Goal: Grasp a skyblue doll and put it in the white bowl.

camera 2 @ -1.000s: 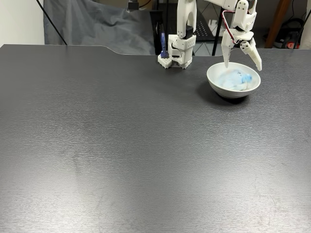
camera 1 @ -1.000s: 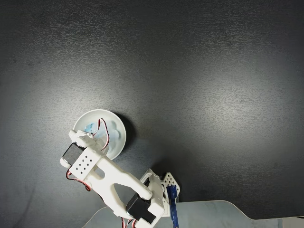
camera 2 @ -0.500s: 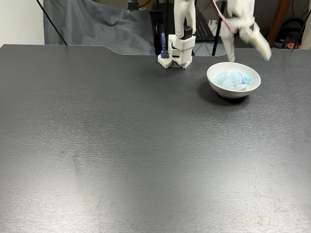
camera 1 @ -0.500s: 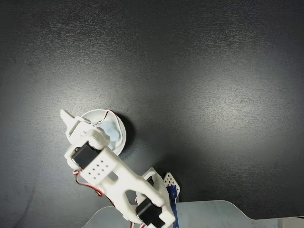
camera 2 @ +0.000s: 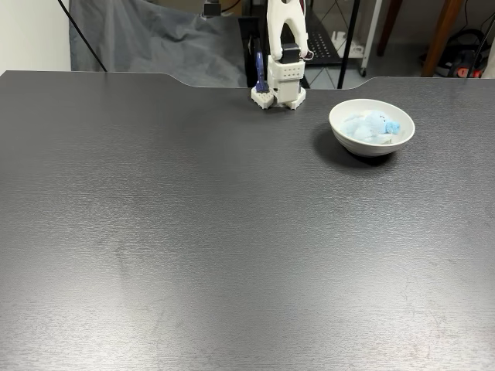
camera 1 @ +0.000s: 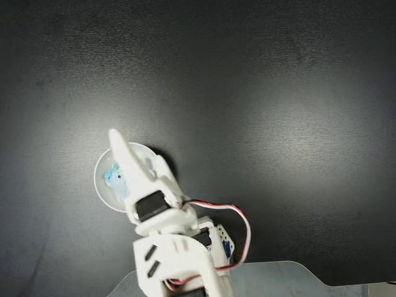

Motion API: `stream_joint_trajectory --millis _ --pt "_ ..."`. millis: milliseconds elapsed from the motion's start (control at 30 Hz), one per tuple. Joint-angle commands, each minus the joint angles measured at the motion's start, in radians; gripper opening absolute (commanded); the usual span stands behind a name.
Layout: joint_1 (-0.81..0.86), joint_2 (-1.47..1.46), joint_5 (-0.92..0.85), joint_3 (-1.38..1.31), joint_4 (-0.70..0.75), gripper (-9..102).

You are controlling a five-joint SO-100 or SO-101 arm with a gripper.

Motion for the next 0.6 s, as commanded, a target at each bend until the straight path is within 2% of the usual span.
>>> stream_joint_trajectory --millis 0,133,167,333,567 --pt "0.149 0.032 -0.006 -0.054 0.044 27" --pt "0.268 0.080 0.000 -0.043 0.035 -3" --pt "0.290 0.095 -0.006 -0.041 0.040 -4" --pt "0.364 0.213 -0.008 -0.034 0.046 8" --pt "0.359 0.426 0.008 0.152 0.026 8"
